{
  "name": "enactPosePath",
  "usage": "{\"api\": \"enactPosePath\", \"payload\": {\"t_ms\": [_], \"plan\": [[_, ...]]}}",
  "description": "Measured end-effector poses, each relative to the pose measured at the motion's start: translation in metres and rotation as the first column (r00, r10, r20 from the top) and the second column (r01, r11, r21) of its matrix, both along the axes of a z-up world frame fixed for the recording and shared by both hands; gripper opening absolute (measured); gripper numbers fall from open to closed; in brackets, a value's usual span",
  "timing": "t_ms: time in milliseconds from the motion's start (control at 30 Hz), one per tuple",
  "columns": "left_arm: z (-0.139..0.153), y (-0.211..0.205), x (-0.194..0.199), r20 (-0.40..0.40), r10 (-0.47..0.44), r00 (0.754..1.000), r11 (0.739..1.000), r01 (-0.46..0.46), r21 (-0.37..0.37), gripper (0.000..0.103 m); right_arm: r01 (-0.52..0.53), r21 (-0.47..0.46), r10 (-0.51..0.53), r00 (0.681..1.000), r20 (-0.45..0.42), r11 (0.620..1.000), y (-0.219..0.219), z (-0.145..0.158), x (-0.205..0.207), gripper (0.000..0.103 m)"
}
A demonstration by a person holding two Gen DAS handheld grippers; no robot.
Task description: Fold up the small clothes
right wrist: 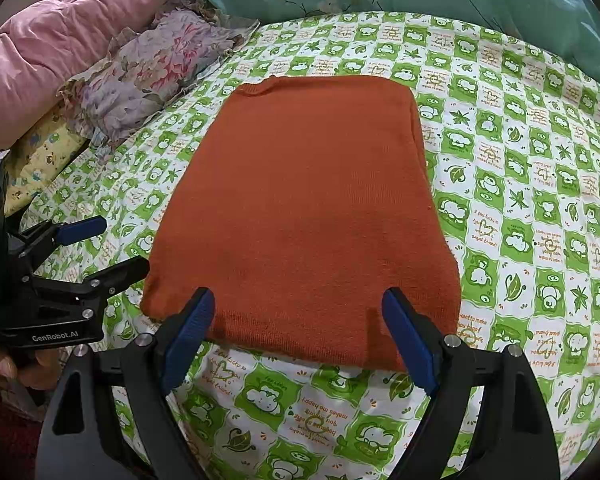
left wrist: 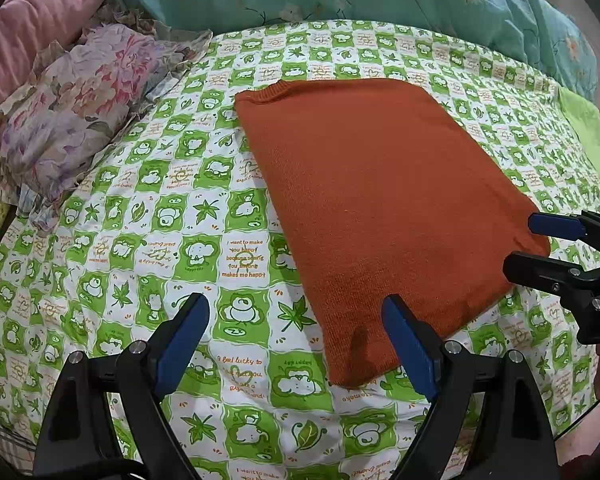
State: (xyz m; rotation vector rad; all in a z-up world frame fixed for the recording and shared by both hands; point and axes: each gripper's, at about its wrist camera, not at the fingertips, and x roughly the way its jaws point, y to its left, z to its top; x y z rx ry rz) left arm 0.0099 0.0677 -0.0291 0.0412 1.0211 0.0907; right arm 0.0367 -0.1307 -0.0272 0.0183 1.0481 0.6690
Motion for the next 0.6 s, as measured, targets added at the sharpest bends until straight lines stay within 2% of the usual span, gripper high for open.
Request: {"api": "enactPosePath", "payload": {"t_ms": [600], "plan": [[0.0004, -0.0028, -0.0007, -0.002, -0.002, 1.0, 1.0, 0.002, -0.001, 0.089, 0.01, 0.007, -0.01, 1.0, 0.002, 1.0, -0.0039, 0.0025, 0.0035, 0.086]]}}
